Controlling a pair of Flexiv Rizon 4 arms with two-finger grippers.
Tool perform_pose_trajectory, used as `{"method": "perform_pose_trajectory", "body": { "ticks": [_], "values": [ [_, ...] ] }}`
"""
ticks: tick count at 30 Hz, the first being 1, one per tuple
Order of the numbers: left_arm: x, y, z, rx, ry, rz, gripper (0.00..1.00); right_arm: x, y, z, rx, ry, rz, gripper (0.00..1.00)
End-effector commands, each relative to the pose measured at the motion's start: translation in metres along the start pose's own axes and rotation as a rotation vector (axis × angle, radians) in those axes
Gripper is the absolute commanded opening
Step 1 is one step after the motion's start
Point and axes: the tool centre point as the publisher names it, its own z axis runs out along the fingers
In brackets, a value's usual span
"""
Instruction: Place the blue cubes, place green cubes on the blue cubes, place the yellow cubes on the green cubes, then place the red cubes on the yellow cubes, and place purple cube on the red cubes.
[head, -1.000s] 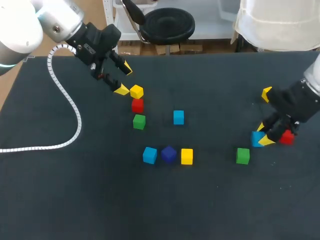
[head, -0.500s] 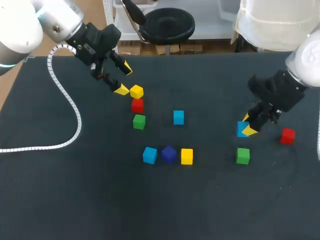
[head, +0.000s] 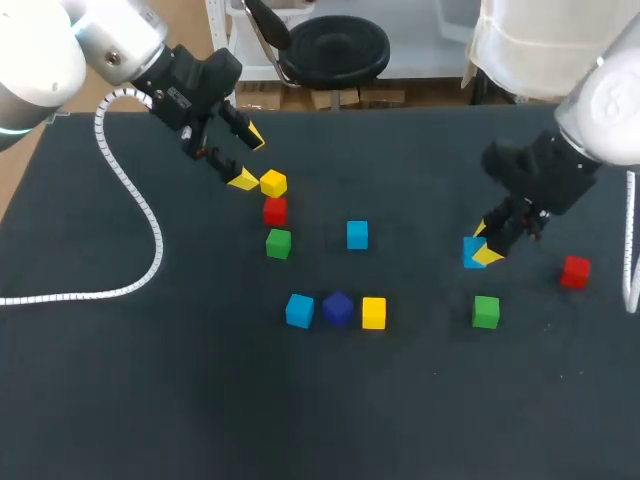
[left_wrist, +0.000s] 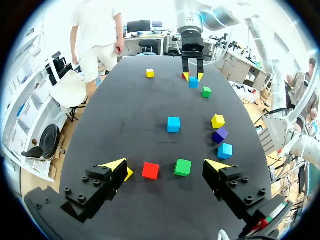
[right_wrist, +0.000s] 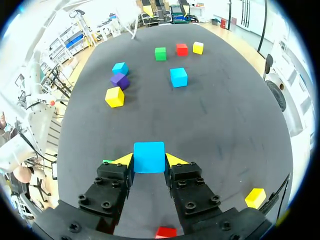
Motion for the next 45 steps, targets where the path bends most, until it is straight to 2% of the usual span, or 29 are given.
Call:
{"method": "perform_pose_trajectory", "body": {
  "ticks": [1, 11, 18, 27, 30, 40, 45],
  "values": [
    [0.0, 0.0, 0.0, -0.001, 0.001, 0.0, 1.0, 0.0, 0.0, 0.0, 0.0, 0.0, 0.0, 0.0],
    [0.0, 0.0, 0.0, -0.001, 0.001, 0.0, 1.0, 0.0, 0.0, 0.0, 0.0, 0.0, 0.0, 0.0],
    [0.0, 0.0, 0.0, -0.001, 0.001, 0.0, 1.0, -0.031, -0.01, 0.002, 0.016, -0.005, -0.091, 0.0],
    [0.0, 0.0, 0.0, -0.001, 0.001, 0.0, 1.0, -0.068, -0.016, 0.022, 0.036, -0.083, -0.208, 0.0],
    [0.0, 0.0, 0.0, -0.001, 0.001, 0.0, 1.0, -0.072, -0.022, 0.03, 0.041, -0.115, -0.22, 0.0],
    [0.0, 0.0, 0.0, -0.001, 0.001, 0.0, 1.0, -0.09, -0.037, 0.049, 0.009, -0.064, -0.225, 0.0],
    [0.0, 0.0, 0.0, -0.001, 0.001, 0.0, 1.0, -0.094, -0.038, 0.055, -0.013, -0.052, -0.23, 0.0]
  ]
}}
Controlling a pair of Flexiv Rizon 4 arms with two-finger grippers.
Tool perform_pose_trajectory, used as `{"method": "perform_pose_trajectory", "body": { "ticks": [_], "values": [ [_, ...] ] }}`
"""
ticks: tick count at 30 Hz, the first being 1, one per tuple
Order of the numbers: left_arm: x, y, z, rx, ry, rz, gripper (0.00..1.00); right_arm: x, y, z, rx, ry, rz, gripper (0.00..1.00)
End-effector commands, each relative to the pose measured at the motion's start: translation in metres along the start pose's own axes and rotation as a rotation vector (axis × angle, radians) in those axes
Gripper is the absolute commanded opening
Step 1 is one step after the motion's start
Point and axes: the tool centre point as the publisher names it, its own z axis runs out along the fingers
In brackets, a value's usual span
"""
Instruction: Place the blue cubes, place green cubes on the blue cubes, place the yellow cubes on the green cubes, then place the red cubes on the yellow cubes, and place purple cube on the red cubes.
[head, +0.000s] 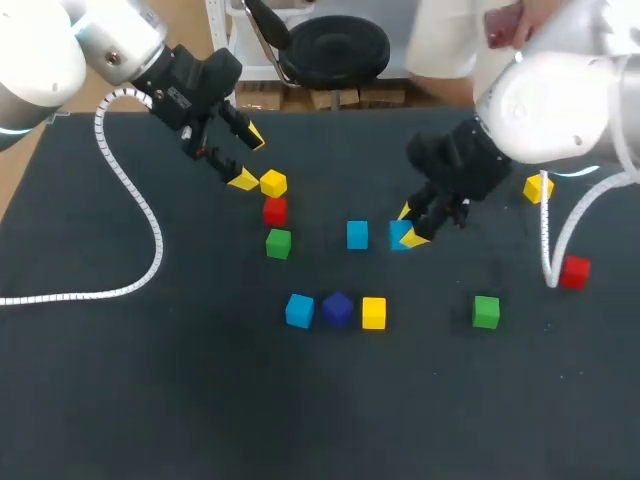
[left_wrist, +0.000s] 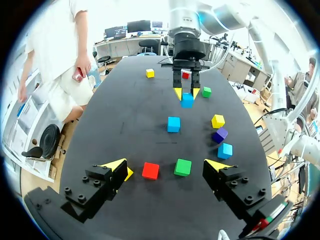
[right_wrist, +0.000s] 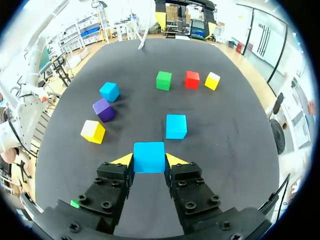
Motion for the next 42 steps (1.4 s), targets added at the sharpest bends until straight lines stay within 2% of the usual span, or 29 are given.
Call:
{"method": "perform_pose_trajectory", "body": {
  "ticks": [1, 12, 23, 29, 42],
  "values": [
    [0.0, 0.0, 0.0, -0.001, 0.001, 0.0, 1.0, -0.002, -0.008, 0.006, -0.03, 0.002, -0.006, 0.0],
    [0.0, 0.0, 0.0, -0.001, 0.001, 0.0, 1.0, 0.0, -0.009, 0.013, -0.045, 0.006, 0.044, 0.0],
    [0.0, 0.0, 0.0, -0.001, 0.001, 0.0, 1.0, 0.0, -0.009, 0.013, -0.045, 0.006, 0.044, 0.0],
    [0.0, 0.0, 0.0, -0.001, 0.001, 0.0, 1.0, 0.008, -0.018, 0.016, -0.041, -0.019, 0.07, 0.0],
    [0.0, 0.0, 0.0, -0.001, 0.001, 0.0, 1.0, 0.004, -0.033, 0.027, -0.059, -0.014, 0.061, 0.0]
  ]
}}
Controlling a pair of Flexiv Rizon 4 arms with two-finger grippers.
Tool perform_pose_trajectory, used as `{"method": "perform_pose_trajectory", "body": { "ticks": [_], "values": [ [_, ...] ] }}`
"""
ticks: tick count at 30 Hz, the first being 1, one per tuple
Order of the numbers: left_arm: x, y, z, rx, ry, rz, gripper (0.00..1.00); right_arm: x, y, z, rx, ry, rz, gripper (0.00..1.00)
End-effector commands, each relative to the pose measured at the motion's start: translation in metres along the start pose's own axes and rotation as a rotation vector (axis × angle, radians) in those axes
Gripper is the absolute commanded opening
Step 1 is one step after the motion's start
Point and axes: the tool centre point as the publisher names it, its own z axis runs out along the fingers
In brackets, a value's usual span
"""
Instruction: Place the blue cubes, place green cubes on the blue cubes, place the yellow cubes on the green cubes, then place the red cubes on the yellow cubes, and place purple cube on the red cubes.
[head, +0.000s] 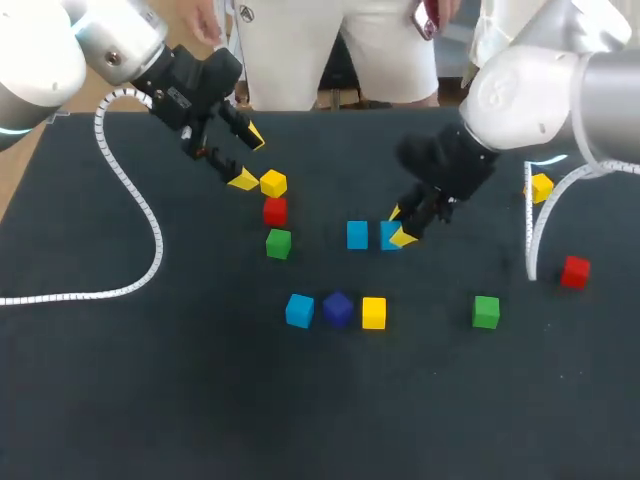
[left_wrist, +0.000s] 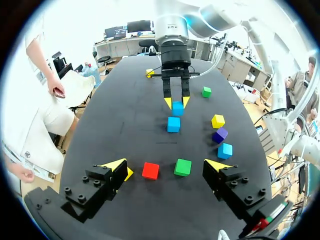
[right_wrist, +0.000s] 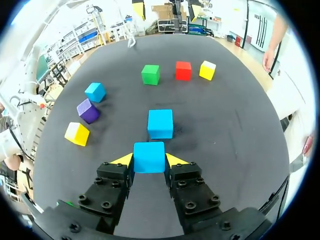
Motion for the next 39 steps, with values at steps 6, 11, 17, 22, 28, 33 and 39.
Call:
{"method": "perform_pose_trajectory", "body": {
  "ticks": [6, 11, 17, 22, 28, 33, 39],
  "values": [
    [0.0, -0.0004, -0.0003, -0.001, 0.001, 0.0, 1.0, 0.0003, -0.012, 0.0058, -0.022, 0.0, -0.003, 0.0],
    [0.0, -0.0004, -0.0003, -0.001, 0.001, 0.0, 1.0, -0.0018, -0.0122, 0.008, -0.027, 0.002, -0.005, 0.0],
    [0.0, -0.0004, -0.0003, -0.001, 0.001, 0.0, 1.0, -0.0049, -0.0083, 0.0107, -0.019, 0.019, -0.001, 0.0],
    [0.0, -0.0004, -0.0003, -0.001, 0.001, 0.0, 1.0, -0.0048, -0.0078, 0.0132, -0.016, 0.023, 0.007, 0.0],
    [0.0, -0.0004, -0.0003, -0.001, 0.001, 0.0, 1.0, -0.0063, -0.0086, 0.0137, -0.01, 0.024, 0.012, 0.0],
    [0.0, -0.0004, -0.0003, -0.001, 0.001, 0.0, 1.0, -0.0062, -0.0111, 0.0121, -0.001, 0.022, 0.016, 0.0],
    [0.0, -0.0004, -0.0003, -0.001, 0.001, 0.0, 1.0, -0.0077, -0.0111, 0.0132, 0.0, 0.018, 0.016, 0.0]
  ]
}}
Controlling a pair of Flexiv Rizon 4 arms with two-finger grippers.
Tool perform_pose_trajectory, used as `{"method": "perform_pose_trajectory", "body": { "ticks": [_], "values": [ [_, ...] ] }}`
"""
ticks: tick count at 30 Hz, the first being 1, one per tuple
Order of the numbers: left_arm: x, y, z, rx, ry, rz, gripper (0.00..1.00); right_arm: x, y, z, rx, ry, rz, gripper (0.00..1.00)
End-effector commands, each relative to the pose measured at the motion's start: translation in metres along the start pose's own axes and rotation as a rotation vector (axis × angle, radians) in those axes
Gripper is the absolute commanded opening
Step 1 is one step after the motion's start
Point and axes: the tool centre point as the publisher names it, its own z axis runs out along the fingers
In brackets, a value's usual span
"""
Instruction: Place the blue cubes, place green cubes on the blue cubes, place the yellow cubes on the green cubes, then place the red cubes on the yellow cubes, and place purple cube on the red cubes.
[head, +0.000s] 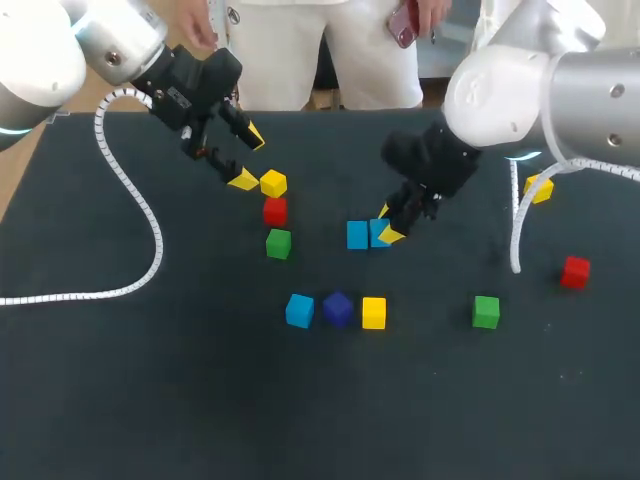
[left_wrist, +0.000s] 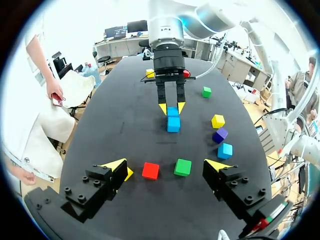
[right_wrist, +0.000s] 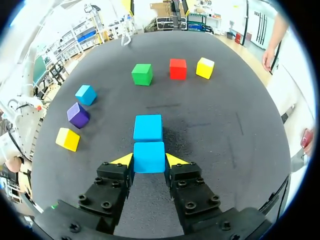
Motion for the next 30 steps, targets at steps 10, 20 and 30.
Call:
{"method": "perform_pose_trajectory", "body": {
  "ticks": [10, 20, 30],
  "values": [
    [0.0, -0.0004, -0.0003, -0.001, 0.001, 0.0, 1.0, 0.0014, 0.0033, 0.0034, -0.005, -0.004, 0.006, 0.0],
    [0.0, -0.0004, -0.0003, -0.001, 0.001, 0.0, 1.0, 0.0008, 0.0025, 0.0022, 0.002, -0.004, 0.001, 0.0],
    [0.0, -0.0004, -0.0003, -0.001, 0.001, 0.0, 1.0, 0.0004, 0.0032, 0.0031, 0.0, -0.001, 0.003, 0.0]
  ]
}}
